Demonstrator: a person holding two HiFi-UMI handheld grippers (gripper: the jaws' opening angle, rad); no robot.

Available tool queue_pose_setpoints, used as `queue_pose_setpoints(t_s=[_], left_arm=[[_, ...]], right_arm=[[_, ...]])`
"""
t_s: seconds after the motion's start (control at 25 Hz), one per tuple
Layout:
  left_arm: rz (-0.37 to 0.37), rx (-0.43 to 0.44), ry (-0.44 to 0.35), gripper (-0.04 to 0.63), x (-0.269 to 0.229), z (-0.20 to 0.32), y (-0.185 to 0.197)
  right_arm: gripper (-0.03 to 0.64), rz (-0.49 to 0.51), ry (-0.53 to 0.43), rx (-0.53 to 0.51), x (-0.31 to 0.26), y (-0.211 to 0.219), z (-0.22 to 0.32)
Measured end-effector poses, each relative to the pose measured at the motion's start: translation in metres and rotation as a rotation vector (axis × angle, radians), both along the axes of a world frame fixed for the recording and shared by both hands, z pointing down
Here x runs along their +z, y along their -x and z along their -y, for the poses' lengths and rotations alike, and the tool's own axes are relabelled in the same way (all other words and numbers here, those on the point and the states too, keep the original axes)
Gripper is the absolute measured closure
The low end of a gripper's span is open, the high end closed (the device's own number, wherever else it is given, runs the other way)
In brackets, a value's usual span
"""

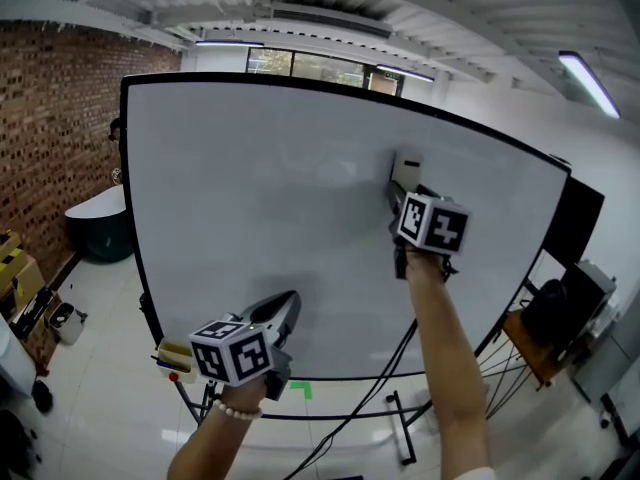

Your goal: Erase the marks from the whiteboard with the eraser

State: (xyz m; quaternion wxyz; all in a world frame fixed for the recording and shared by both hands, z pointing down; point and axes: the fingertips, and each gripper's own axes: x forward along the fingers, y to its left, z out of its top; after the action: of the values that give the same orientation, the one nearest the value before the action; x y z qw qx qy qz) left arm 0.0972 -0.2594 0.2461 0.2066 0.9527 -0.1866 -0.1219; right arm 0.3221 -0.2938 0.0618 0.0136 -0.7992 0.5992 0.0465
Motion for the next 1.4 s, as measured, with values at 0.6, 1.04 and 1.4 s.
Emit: queue_pose_setpoints(t_s=[0.6,1.04,1.4], left_arm=[[-0.011,0.056,-0.019,0.606,-0.012,0.063,0.125],[-0.015,0.025,-0.011,0.606,-0.007,0.094,0.220],[-0.018,0.002,-0.027,0.606,-0.006,0.116,0.295]], right_arm=[[0.365,0.008,0.007,-0.017,-0.001,0.145,0.060],[0.365,-0.005,0.014,-0.080,0.010,0.268,0.109],[0.365,0.001,0.028,-0.112,0.012,0.379,0.155]])
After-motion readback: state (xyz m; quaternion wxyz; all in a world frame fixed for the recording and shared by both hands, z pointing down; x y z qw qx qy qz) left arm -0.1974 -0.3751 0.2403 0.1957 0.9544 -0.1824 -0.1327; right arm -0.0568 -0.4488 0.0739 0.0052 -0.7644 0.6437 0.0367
